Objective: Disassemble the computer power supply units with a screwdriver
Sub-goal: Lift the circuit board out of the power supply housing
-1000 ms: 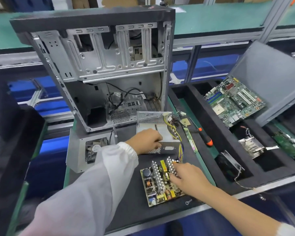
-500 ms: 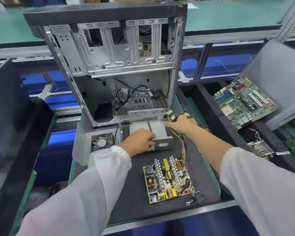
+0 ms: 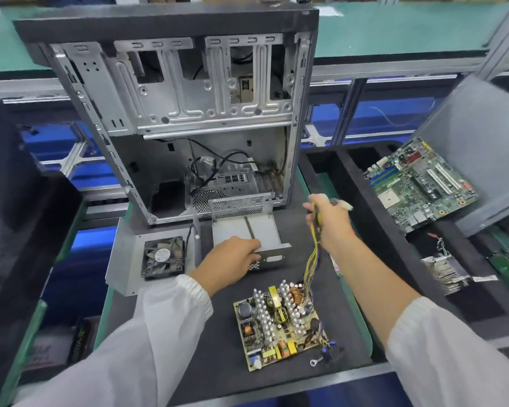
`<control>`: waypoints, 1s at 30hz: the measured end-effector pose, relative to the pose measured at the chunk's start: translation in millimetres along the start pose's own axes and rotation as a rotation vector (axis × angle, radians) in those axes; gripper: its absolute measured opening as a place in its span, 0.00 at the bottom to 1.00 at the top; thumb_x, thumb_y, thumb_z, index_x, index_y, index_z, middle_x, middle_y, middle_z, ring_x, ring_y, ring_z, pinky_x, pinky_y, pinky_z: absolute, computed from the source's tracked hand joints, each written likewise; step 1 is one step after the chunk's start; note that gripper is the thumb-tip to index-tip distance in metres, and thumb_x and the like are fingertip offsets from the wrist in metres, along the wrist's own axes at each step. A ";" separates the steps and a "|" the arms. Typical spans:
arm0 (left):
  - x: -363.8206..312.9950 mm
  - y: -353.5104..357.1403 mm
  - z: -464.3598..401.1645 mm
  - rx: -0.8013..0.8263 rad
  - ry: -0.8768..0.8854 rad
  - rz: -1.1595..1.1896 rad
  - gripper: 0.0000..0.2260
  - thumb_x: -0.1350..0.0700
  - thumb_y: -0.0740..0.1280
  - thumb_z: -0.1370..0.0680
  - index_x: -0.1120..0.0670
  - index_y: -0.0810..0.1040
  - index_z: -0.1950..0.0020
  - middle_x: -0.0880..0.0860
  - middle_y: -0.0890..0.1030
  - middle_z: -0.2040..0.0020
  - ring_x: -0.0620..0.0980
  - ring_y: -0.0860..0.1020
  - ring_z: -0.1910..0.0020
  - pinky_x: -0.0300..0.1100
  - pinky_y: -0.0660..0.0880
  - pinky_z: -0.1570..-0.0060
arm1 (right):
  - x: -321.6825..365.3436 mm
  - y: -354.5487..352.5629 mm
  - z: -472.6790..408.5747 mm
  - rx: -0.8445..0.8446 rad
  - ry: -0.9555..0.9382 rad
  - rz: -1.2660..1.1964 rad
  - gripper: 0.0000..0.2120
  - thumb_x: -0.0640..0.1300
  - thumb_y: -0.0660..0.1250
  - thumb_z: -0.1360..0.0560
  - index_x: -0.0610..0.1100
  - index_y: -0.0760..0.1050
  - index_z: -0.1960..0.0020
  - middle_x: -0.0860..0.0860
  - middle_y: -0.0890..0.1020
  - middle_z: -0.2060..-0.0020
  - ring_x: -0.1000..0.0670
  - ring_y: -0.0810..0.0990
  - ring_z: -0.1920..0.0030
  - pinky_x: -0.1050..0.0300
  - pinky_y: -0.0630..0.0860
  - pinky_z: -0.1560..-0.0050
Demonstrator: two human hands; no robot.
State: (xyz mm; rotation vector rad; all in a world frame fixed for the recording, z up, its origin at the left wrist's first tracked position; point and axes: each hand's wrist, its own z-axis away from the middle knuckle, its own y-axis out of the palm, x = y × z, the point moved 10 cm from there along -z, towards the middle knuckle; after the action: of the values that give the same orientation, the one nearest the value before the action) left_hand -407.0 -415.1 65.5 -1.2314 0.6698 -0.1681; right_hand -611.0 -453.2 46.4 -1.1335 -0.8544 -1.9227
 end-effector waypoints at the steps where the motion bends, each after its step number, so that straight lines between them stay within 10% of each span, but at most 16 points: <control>1: 0.6 0.3 -0.3 0.000 -0.003 0.004 0.10 0.55 0.61 0.18 0.56 0.69 0.58 0.54 0.77 0.61 0.57 0.77 0.58 0.50 0.74 0.58 | -8.7 -9.4 -2.0 0.001 0.156 -0.128 0.07 0.44 0.66 0.24 0.44 0.69 0.58 0.42 0.80 0.56 0.55 0.68 0.82 0.65 0.65 0.77; 5: 4.1 2.8 -2.5 0.000 -0.014 0.024 0.12 0.54 0.61 0.18 0.55 0.67 0.60 0.49 0.71 0.67 0.54 0.73 0.62 0.47 0.68 0.64 | -11.7 -24.1 2.8 -0.005 0.248 -0.206 0.06 0.42 0.60 0.21 0.41 0.70 0.56 0.41 0.82 0.48 0.56 0.61 0.84 0.66 0.61 0.79; 8: 5.4 4.0 -1.8 -0.002 -0.007 0.024 0.13 0.54 0.61 0.18 0.55 0.65 0.61 0.48 0.69 0.69 0.54 0.72 0.64 0.46 0.65 0.65 | 20.4 -17.4 23.1 -0.043 -0.210 0.112 0.14 0.44 0.64 0.23 0.41 0.75 0.39 0.50 0.82 0.67 0.56 0.66 0.81 0.66 0.63 0.78; 11: 4.9 2.8 -2.3 0.010 0.009 0.047 0.13 0.55 0.62 0.18 0.56 0.67 0.61 0.49 0.71 0.68 0.54 0.73 0.64 0.48 0.67 0.63 | 38.7 22.1 36.5 0.143 -0.508 0.375 0.24 0.38 0.60 0.20 0.52 0.63 0.27 0.57 0.81 0.49 0.58 0.72 0.74 0.64 0.71 0.73; 17: 4.3 0.1 0.2 -0.007 0.016 0.061 0.13 0.54 0.62 0.18 0.57 0.67 0.61 0.50 0.71 0.68 0.55 0.74 0.64 0.48 0.68 0.63 | -3.0 42.4 -18.9 0.234 -0.300 1.051 0.34 0.47 0.64 0.21 0.43 0.50 0.22 0.43 0.77 0.45 0.48 0.77 0.51 0.60 0.73 0.55; 20: 4.0 -0.5 1.6 -0.035 0.002 0.051 0.13 0.54 0.62 0.18 0.56 0.67 0.61 0.52 0.74 0.66 0.56 0.75 0.63 0.48 0.68 0.63 | -38.6 49.0 -28.0 0.339 -0.276 1.583 0.47 0.64 0.62 0.25 0.42 0.41 0.22 0.39 0.59 0.27 0.38 0.60 0.28 0.45 0.63 0.32; 26: -20.7 5.1 -5.6 0.004 -0.016 -0.027 0.11 0.51 0.58 0.17 0.56 0.70 0.55 0.54 0.78 0.59 0.58 0.77 0.55 0.47 0.66 0.63 | -20.6 46.1 -18.3 0.419 -0.311 1.625 0.47 0.66 0.62 0.26 0.35 0.47 0.23 0.39 0.61 0.28 0.37 0.61 0.29 0.46 0.62 0.33; 30: -47.9 -16.7 3.5 -0.172 0.058 -0.172 0.19 0.42 0.59 0.19 0.53 0.71 0.36 0.51 0.76 0.40 0.53 0.74 0.40 0.47 0.70 0.45 | 2.1 25.6 -12.4 0.329 -0.357 1.468 0.35 0.60 0.63 0.24 0.35 0.61 0.30 0.37 0.69 0.35 0.39 0.69 0.35 0.49 0.68 0.40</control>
State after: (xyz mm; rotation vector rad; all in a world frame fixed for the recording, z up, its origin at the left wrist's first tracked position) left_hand -439.5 -395.7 99.6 -1.4546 0.6377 -0.2952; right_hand -595.3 -477.0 47.9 -1.3062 -0.2513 -0.3720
